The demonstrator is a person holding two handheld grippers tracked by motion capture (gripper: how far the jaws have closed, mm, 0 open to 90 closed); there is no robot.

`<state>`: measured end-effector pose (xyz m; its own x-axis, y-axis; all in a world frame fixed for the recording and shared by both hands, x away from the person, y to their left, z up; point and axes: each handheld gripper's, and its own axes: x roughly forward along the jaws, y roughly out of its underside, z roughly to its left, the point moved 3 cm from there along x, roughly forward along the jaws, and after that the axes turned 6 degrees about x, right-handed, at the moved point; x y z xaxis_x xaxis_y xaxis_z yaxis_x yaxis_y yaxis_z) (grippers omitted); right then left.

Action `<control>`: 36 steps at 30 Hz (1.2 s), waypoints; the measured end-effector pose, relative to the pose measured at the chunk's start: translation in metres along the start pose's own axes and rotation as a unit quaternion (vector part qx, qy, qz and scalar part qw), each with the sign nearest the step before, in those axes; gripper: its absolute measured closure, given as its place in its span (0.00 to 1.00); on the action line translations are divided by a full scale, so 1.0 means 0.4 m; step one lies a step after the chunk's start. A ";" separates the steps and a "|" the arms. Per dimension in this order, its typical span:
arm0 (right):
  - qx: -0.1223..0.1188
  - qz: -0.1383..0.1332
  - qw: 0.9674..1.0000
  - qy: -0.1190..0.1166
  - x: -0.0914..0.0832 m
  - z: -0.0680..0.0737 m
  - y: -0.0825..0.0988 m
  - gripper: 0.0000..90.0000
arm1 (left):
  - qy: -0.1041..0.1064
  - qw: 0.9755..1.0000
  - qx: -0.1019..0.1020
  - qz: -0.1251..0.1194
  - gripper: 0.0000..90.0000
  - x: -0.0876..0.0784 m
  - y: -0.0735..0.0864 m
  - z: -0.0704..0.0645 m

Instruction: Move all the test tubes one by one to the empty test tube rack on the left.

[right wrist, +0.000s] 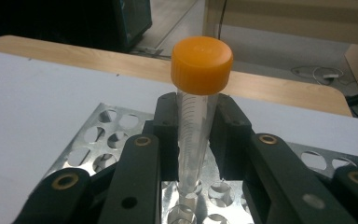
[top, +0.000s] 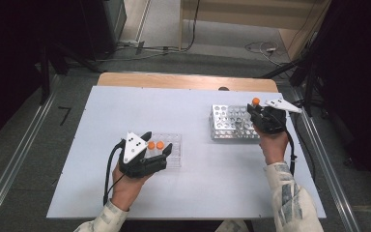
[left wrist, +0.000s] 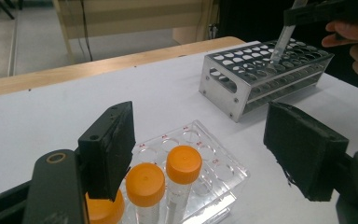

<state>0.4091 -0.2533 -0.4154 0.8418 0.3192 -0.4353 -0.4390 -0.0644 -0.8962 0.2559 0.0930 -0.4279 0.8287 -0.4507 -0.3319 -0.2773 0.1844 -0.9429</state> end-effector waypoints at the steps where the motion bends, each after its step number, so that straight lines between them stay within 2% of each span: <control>1: -0.002 -0.003 1.000 -0.001 -0.008 0.001 -0.005 0.79 | 0.000 1.000 0.000 0.000 0.28 0.000 0.000 0.000; 7: -0.010 -0.019 1.000 -0.016 -0.057 0.018 -0.020 0.79 | 0.002 1.000 0.001 0.001 0.28 0.000 -0.001 -0.004; 13: -0.021 -0.011 0.998 -0.051 -0.092 0.048 -0.002 0.79 | 0.003 1.000 0.003 0.001 0.28 -0.001 -0.001 -0.006; 19: -0.036 0.001 0.996 -0.079 -0.108 0.085 0.031 0.79 | 0.004 1.000 0.001 0.000 0.28 -0.001 -0.002 -0.010; 24: -0.045 0.014 0.992 -0.120 -0.120 0.127 0.056 0.79 | 0.008 1.000 0.004 -0.001 0.28 -0.002 -0.003 -0.017; 28: -0.064 0.027 0.987 -0.145 -0.127 0.172 0.086 0.79 | 0.012 1.000 0.008 0.000 0.28 -0.001 -0.003 -0.025; 36: -0.087 0.046 0.979 -0.176 -0.128 0.231 0.123 0.79 | 0.016 1.000 0.008 -0.001 0.28 -0.003 -0.004 -0.030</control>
<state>0.3156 -0.1855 -0.4292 0.6270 0.6090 -0.4858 -0.4224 -0.2583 -0.8689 0.2496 0.0828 -0.4261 0.8132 -0.4788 -0.3309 -0.2672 0.1980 -0.9431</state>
